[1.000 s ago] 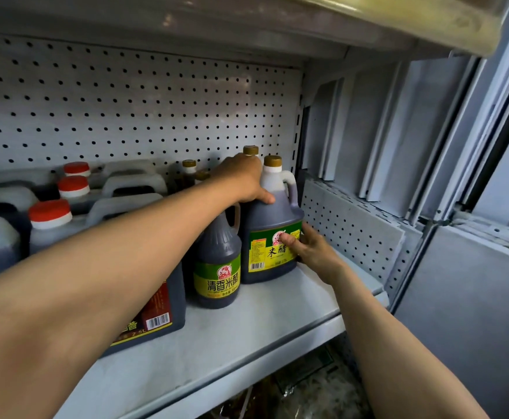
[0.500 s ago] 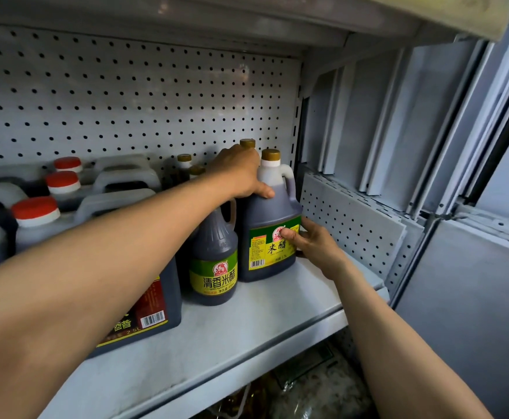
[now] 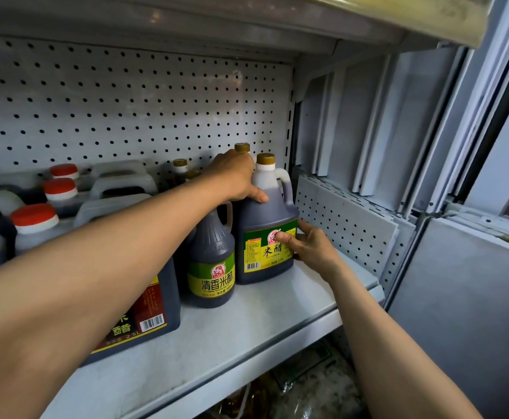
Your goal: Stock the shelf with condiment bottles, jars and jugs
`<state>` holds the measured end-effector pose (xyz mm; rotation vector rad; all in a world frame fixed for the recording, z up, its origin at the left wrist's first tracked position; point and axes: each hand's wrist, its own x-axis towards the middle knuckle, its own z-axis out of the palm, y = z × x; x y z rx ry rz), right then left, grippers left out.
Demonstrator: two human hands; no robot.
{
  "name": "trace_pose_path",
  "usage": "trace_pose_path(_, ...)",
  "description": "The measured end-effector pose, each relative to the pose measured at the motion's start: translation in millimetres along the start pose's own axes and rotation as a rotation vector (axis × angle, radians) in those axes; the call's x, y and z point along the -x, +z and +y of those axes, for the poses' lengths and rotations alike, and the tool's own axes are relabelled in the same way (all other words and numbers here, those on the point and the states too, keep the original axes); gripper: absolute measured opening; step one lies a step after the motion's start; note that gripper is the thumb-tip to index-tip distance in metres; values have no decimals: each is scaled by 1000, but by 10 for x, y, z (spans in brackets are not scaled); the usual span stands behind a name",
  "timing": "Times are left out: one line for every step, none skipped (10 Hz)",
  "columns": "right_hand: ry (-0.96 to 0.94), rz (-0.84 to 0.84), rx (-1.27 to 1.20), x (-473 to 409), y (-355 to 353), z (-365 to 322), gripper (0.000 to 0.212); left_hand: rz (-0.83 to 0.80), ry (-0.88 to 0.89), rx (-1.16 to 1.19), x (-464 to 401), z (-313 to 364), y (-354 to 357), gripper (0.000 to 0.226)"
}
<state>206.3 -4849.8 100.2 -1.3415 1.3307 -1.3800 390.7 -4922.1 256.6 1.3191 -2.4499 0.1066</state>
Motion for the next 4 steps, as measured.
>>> trace_pose_path(0,4,45,39,44,-20,59,1,-10,-20,47,29,1,56)
trace_pose_path(29,40,152,104,79,-88,71,-1,-24,-18,138,76,-39,53)
trace_pose_path(48,89,305,165,83,-157,64,-55,-1,-12,232,96,-55,48)
trace_pose_path(70,133,468,163,71,-322,63,-25,6,52,363,64,-196,62)
